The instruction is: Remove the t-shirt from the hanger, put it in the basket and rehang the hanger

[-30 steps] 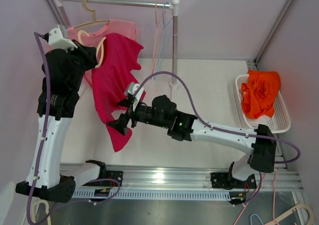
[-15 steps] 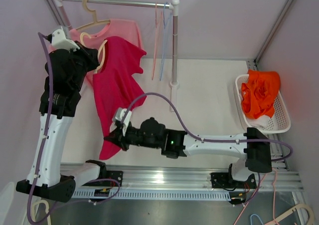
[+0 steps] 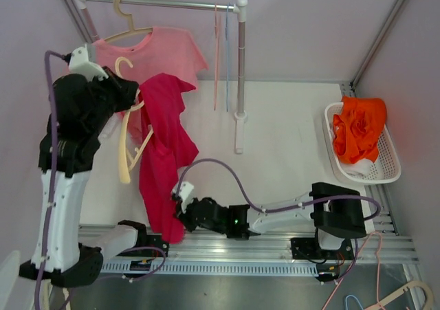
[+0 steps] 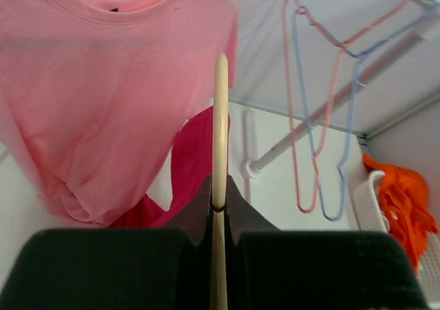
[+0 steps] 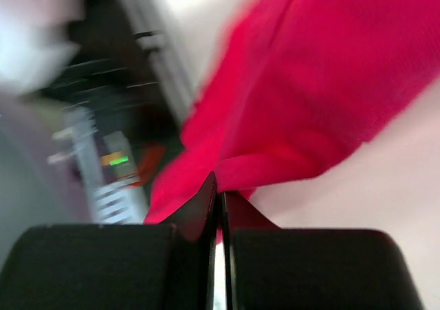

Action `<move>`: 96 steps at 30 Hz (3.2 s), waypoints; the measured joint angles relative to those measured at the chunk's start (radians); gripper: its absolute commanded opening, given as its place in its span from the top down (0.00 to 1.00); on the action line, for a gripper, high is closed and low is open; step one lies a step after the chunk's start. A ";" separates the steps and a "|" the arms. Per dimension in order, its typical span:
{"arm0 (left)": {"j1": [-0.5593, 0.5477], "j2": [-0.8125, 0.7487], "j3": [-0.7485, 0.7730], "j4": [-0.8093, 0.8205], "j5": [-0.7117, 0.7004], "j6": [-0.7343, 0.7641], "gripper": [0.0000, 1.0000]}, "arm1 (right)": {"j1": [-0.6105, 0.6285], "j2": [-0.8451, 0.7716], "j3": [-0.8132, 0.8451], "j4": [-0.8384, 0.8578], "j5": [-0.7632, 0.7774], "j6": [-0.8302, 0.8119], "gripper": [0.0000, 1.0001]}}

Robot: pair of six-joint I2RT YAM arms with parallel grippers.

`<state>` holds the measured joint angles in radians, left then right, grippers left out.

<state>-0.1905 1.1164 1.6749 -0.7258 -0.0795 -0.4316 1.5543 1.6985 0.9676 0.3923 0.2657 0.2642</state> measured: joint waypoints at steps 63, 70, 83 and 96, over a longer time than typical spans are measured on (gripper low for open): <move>-0.305 -0.747 -0.594 -0.049 0.079 0.088 0.99 | -1.549 -0.285 1.130 -0.157 0.283 -0.093 1.00; -0.305 -0.732 -0.627 -0.028 0.081 0.082 1.00 | -1.617 -0.489 0.723 -0.189 0.450 -0.046 1.00; -0.300 -0.415 -0.403 0.030 0.068 0.091 0.99 | -1.951 -0.469 0.401 -0.668 0.352 0.415 1.00; -0.003 -0.152 -0.320 0.143 0.381 -0.017 0.99 | -1.938 -0.480 -0.078 -0.710 0.145 0.626 1.00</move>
<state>-0.1932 0.9646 1.3548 -0.5823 0.3012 -0.4488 -0.3836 1.2186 0.8898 -0.3180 0.4103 0.8906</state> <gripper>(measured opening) 0.025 0.009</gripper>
